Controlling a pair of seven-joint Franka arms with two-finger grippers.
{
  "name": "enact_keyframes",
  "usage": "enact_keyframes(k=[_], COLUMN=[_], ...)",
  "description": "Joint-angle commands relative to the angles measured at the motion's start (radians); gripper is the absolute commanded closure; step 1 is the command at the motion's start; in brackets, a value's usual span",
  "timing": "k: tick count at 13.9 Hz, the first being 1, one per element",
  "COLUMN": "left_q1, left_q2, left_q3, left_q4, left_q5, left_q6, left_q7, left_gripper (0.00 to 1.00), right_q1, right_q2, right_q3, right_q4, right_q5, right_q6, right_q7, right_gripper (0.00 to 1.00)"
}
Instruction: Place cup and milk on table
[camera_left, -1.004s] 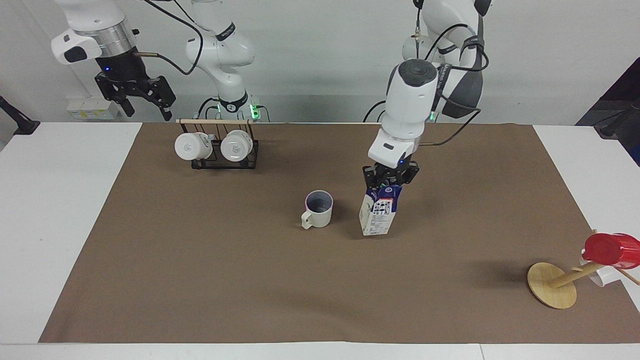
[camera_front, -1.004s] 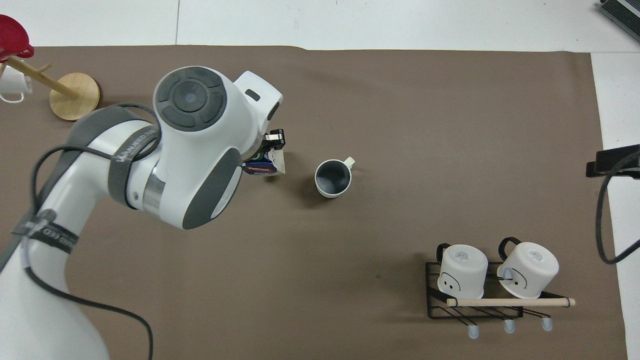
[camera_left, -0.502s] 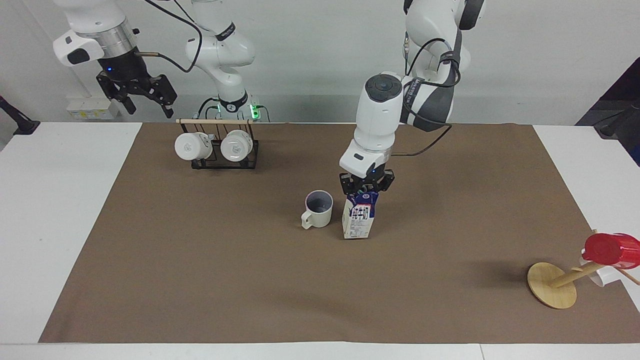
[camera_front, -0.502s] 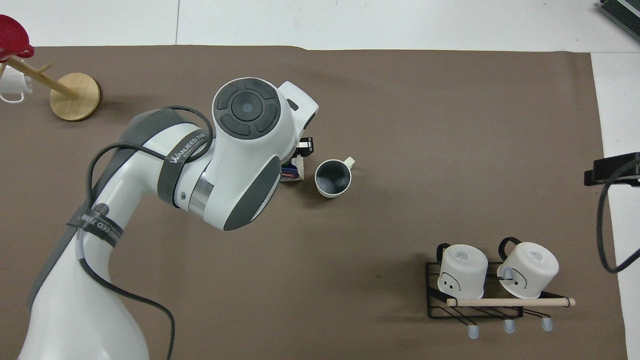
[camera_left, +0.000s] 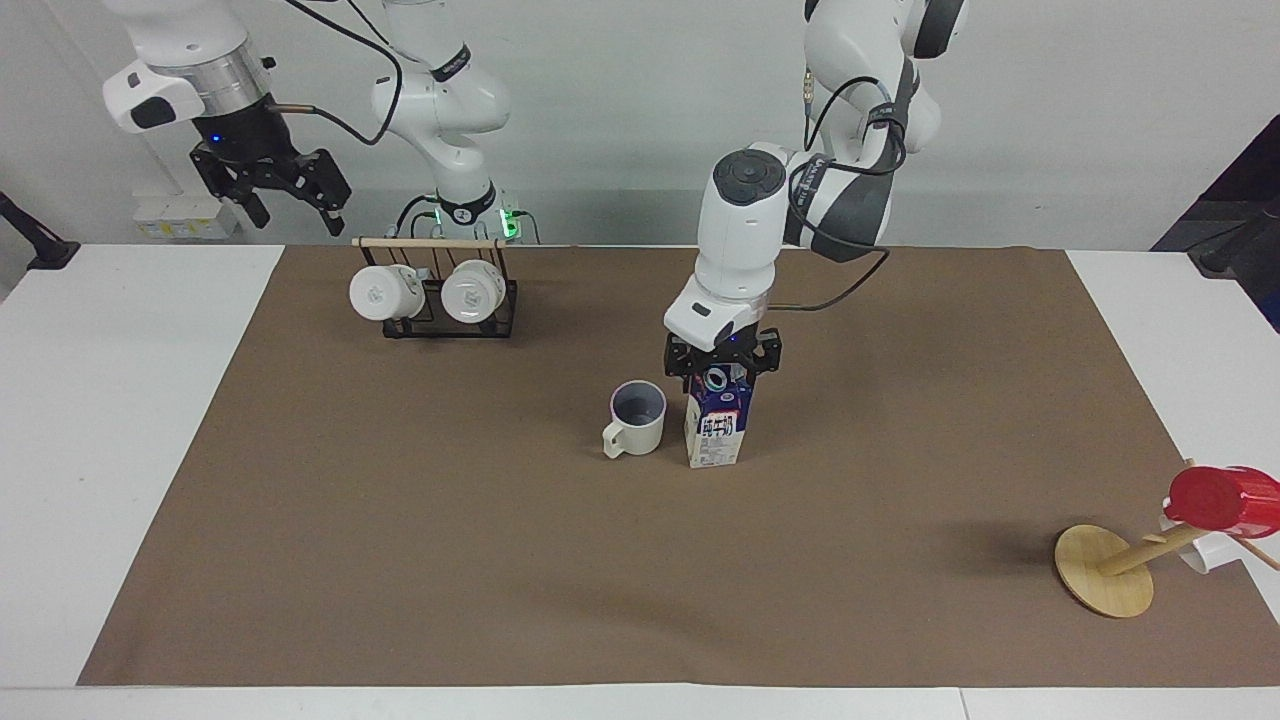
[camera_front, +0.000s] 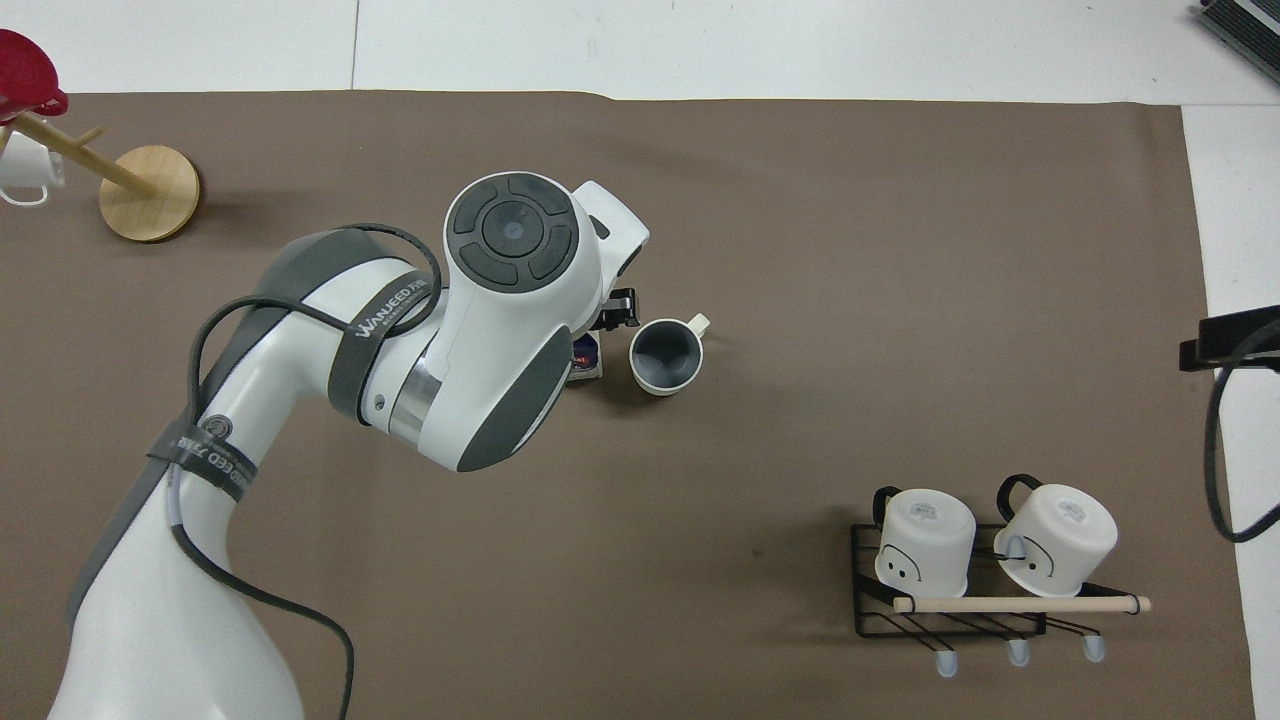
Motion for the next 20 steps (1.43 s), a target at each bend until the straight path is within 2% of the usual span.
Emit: enact_keyframes(k=[1,5,8,12,17,20], left_q1=[-0.002,0.065,0.131,0.29,0.487,0.539], left_q2=[-0.051,-0.186,-0.276,-0.378,-0.382,-0.379], left_q3=[0.013,0.014,0.022,0.023,0.031,0.032], left_q4=[-0.034,-0.048,-0.049,-0.049,0.029,0.072], left_q5=[0.015,0.007,0.007,0.001,-0.034,-0.027], left_q6=[0.001,-0.031,-0.14,-0.223,-0.342,-0.424], left_q7=[0.012,0.084,0.214,0.438,0.634,0.693], left_gripper=[0.0,0.0,0.0,0.0,0.0,0.0], right_q1=[-0.01,-0.004,-0.004,-0.004,-0.002,-0.004], right_q2=[-0.016,-0.016,-0.016,0.001,-0.006,-0.008], right_q3=[0.003,0.015,0.017,0.017,0.02,0.023], right_q4=[-0.012,-0.015,-0.012,0.017,0.007,0.007], right_q5=[-0.008,-0.05,-0.037,-0.033,-0.028,-0.028], right_q6=[-0.003,-0.003,-0.009,-0.046,-0.029,-0.031], right_q7=[-0.037,-0.032,-0.034,-0.029,0.023,0.022], right_gripper=[0.0,0.0,0.0,0.0,0.0,0.0])
